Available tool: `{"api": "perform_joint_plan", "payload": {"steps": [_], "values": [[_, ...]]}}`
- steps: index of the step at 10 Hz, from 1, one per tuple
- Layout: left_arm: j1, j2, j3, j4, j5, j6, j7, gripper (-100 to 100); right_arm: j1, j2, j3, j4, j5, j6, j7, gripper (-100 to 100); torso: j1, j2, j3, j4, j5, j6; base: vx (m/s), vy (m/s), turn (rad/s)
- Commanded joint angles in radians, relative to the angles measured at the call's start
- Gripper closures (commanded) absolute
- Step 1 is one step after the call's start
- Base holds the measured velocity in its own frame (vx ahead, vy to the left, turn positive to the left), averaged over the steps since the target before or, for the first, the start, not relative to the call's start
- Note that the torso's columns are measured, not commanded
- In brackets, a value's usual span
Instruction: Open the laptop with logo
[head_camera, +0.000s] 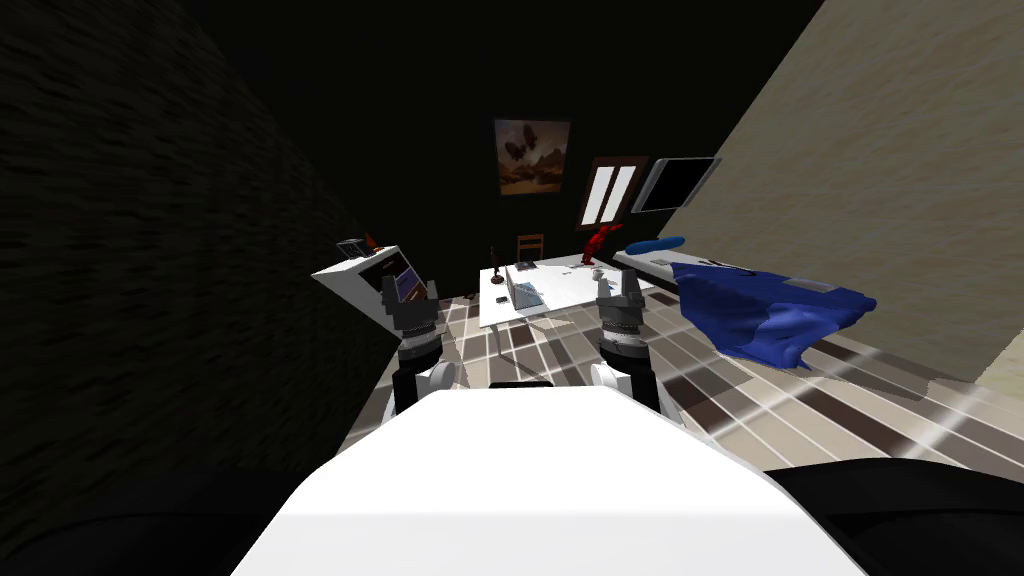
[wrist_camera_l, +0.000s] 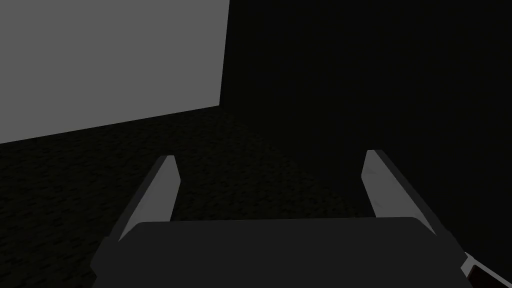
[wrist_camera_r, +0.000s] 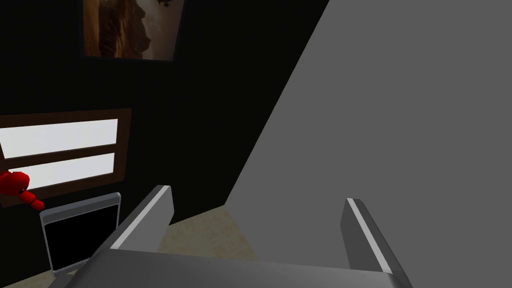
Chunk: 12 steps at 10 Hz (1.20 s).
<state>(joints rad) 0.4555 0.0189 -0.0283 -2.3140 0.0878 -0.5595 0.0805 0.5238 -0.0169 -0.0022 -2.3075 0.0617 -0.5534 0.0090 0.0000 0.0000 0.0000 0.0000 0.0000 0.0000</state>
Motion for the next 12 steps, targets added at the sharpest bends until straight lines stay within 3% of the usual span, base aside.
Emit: {"api": "perform_joint_plan", "payload": {"steps": [1,9,10,12], "values": [[0.0,0.0,0.0,0.0,0.0,0.0,0.0,0,0.0,0.0,0.0,0.0,0.0,0.0,0.0,0,0.0,0.04,-0.082,0.041,0.0,0.0,0.0,0.0,0.0],[0.0,0.0,0.0,0.0,0.0,0.0,0.0,0,0.0,0.0,0.0,0.0,0.0,0.0,0.0,0,0.0,0.618,-1.234,0.617,0.0,0.0,0.0,0.0,0.0],[0.0,0.0,0.0,0.0,0.0,0.0,0.0,0,-0.009,-0.032,0.005,0.004,-0.021,-0.004,-0.002,-100,0.0,0.691,-1.382,0.691,0.0,0.0,0.006,0.002,0.037],[0.0,0.0,0.0,0.0,0.0,0.0,0.0,0,-0.03,-0.073,0.018,0.013,-0.071,-0.012,-0.008,-100,0.0,0.734,-1.471,0.734,0.0,0.0,0.003,0.002,0.051]]}}
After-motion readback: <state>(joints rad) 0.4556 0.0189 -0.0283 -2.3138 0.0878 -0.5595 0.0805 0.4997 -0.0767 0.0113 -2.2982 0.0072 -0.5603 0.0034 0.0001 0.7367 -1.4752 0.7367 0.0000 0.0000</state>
